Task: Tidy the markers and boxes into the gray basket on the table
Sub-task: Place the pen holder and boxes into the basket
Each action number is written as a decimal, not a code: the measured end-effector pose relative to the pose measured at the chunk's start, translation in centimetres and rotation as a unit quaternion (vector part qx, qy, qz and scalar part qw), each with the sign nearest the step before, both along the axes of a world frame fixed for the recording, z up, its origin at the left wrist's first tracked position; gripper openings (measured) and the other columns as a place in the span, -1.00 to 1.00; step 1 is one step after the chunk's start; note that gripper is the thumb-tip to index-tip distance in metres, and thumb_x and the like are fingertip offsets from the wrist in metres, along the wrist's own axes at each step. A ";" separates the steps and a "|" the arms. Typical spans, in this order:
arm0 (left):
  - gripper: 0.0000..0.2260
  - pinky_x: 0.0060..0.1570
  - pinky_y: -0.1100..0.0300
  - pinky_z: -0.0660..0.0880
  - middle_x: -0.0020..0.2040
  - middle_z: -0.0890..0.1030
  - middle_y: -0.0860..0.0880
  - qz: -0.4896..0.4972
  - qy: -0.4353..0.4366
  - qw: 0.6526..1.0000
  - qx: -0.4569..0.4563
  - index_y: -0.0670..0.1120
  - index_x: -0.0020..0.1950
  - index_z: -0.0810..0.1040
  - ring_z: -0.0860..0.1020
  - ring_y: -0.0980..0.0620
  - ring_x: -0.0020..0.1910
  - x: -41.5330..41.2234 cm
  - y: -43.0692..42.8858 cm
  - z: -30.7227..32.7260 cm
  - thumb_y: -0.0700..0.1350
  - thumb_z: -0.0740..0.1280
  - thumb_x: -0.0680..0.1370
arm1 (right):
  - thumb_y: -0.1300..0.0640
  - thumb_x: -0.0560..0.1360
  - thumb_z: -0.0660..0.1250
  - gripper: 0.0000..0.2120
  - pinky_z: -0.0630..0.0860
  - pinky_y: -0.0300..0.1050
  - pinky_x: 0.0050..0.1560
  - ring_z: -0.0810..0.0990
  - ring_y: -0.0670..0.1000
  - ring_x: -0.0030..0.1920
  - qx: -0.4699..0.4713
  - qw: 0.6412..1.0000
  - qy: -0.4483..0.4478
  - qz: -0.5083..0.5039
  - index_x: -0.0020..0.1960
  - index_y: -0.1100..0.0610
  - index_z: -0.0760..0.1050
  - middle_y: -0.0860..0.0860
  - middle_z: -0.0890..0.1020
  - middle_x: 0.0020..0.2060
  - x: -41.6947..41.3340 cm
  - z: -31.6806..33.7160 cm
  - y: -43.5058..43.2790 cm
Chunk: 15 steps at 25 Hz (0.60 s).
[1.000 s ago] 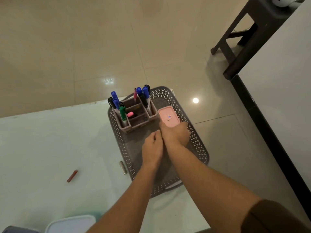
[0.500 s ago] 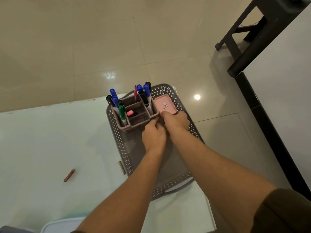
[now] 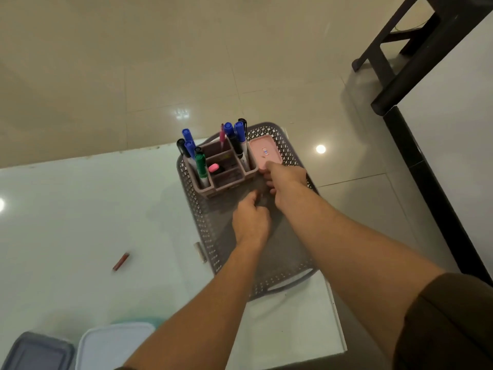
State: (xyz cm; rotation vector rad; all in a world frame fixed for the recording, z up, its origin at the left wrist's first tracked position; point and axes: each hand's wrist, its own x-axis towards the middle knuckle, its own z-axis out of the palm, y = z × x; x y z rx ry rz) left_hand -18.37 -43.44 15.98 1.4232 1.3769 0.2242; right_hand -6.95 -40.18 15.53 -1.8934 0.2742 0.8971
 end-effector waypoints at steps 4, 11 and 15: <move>-0.60 0.23 0.12 0.52 0.11 0.72 0.03 -0.003 0.004 0.994 0.105 0.02 0.23 0.64 0.64 0.00 0.14 -4.9 -0.1 4.8 -0.11 0.20 0.45 | 0.13 0.48 0.44 -0.91 0.36 -0.23 -0.54 0.53 -0.04 -0.47 0.004 0.998 -0.048 0.033 -0.16 0.14 0.62 0.10 0.68 -0.28 -3.7 3.6 -4.8; -0.81 0.11 0.09 0.54 0.05 0.70 0.04 0.158 0.149 0.950 0.222 0.00 0.13 0.65 0.64 0.05 -0.04 -23.5 3.2 7.7 -0.11 0.29 0.58 | 0.15 0.55 0.40 -0.92 0.58 -0.15 -0.19 0.66 -0.11 -0.20 0.073 0.928 -0.107 0.350 -0.02 0.01 0.66 -0.10 0.70 -0.21 -21.0 9.4 -11.7; -0.78 0.00 0.18 0.43 0.03 0.60 0.03 0.168 0.249 0.937 0.178 -0.04 0.21 0.61 0.59 0.03 -0.05 -32.8 1.0 8.3 -0.07 0.26 0.62 | 0.01 0.53 0.39 -0.71 0.43 -0.28 -0.08 0.61 -0.10 -0.02 -0.047 0.864 -0.104 0.491 0.24 0.02 0.57 -0.09 0.63 0.04 -27.3 7.4 -11.1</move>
